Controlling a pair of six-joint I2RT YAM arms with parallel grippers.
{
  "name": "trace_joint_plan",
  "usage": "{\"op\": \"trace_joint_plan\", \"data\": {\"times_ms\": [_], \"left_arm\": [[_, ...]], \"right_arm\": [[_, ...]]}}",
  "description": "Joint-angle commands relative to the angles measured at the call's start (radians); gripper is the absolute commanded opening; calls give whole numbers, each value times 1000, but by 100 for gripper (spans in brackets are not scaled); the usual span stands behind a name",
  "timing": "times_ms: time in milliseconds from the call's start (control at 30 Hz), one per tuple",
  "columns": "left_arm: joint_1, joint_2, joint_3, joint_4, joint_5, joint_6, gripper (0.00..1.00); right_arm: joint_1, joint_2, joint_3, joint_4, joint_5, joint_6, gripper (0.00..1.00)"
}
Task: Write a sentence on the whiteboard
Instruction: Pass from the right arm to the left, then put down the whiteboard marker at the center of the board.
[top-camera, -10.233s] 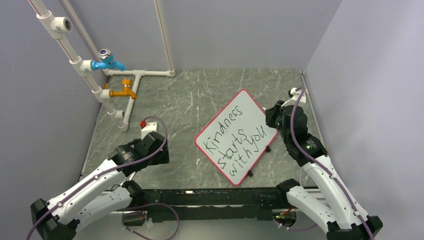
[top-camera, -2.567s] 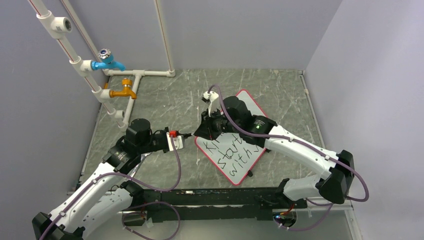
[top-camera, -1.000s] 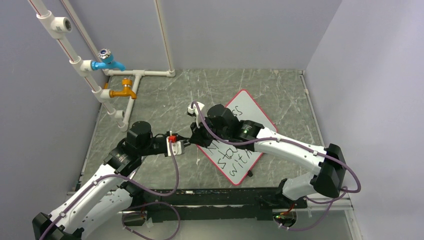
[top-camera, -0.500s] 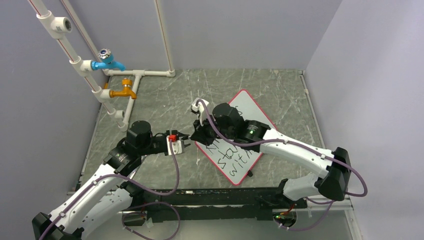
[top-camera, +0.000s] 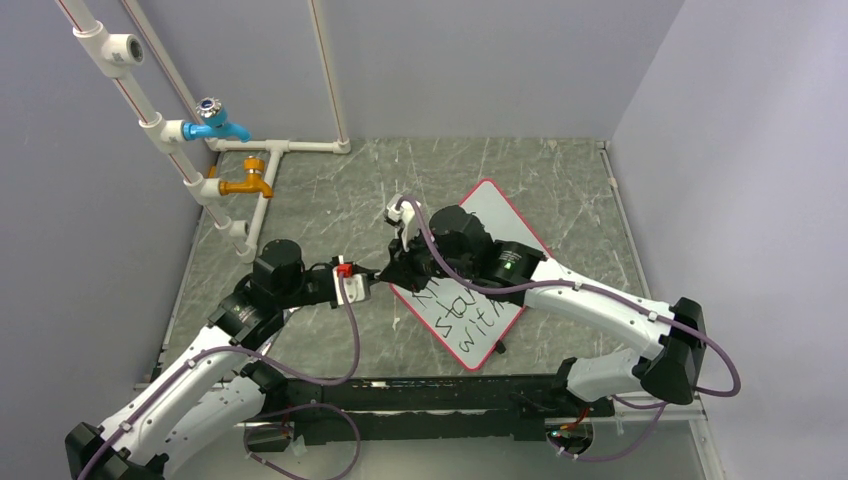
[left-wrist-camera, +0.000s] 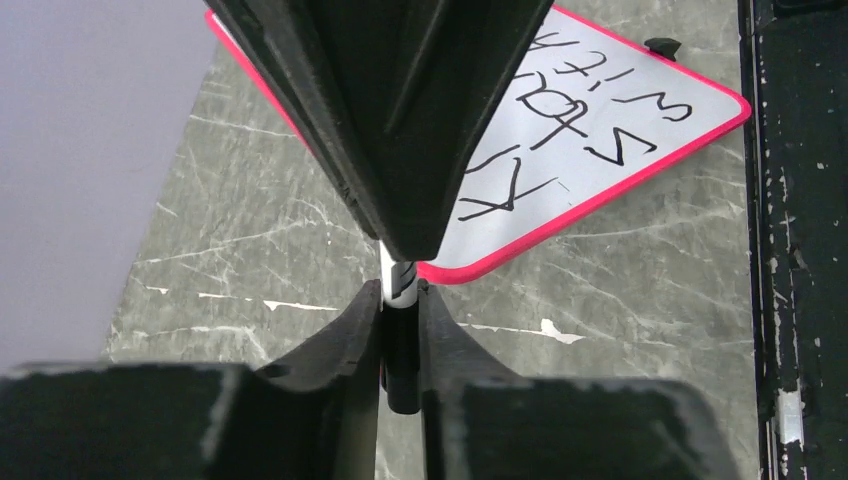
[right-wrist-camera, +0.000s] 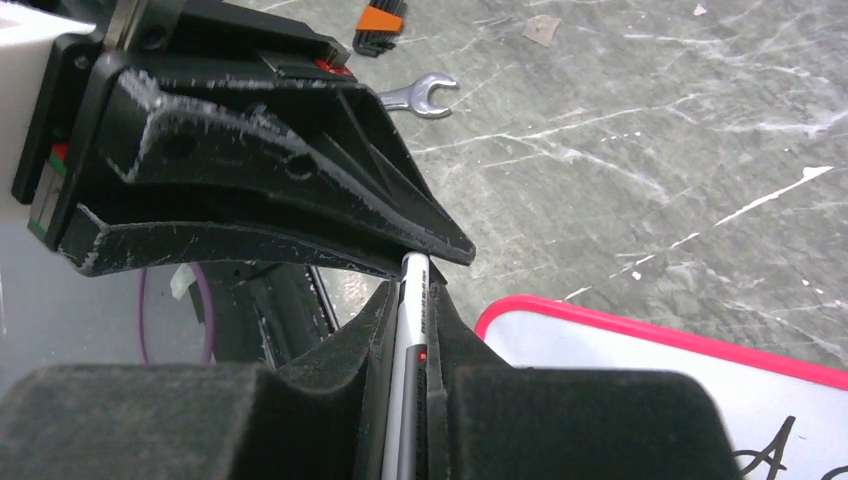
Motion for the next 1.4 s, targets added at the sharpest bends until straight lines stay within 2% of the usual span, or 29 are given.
{"op": "trace_joint_plan", "data": {"times_ms": [0,33,133,167,267,333,533,667,833,1067,1133,1200,1367], "left_arm": [[-4,19,53,19,40,-11,7],[-4,24,54,22,34,-18,0],[-4,35,63,18,35,-32,0],[-4,39,64,17,31,-38,0],[-4,38,65,25,6,-54,0],[-3,36,61,38,-18,-75,0],[-3,46,65,54,-64,-130,0],[-1,60,92,67,-164,-246,0],[-2,75,121,64,-286,-344,0],[-2,71,151,62,-498,-482,0],[-1,79,185,19,-598,-550,0],[-2,88,222,-34,-615,-598,0],[-1,97,289,-196,-812,-776,0]], "right_arm": [[4,7,13,65,5,23,0],[4,4,12,65,12,25,0],[3,-4,11,66,42,41,0],[2,-7,13,63,54,44,5],[3,-23,17,53,105,62,32],[4,-46,20,38,166,77,46],[4,-155,10,-18,418,117,71],[4,-252,-44,-18,542,142,86],[1,-331,-97,-29,640,179,93],[1,-376,-97,-87,670,197,94],[2,-392,-98,-104,681,198,94],[2,-413,-106,-115,700,201,94],[2,-466,-142,-131,751,216,94]]}}
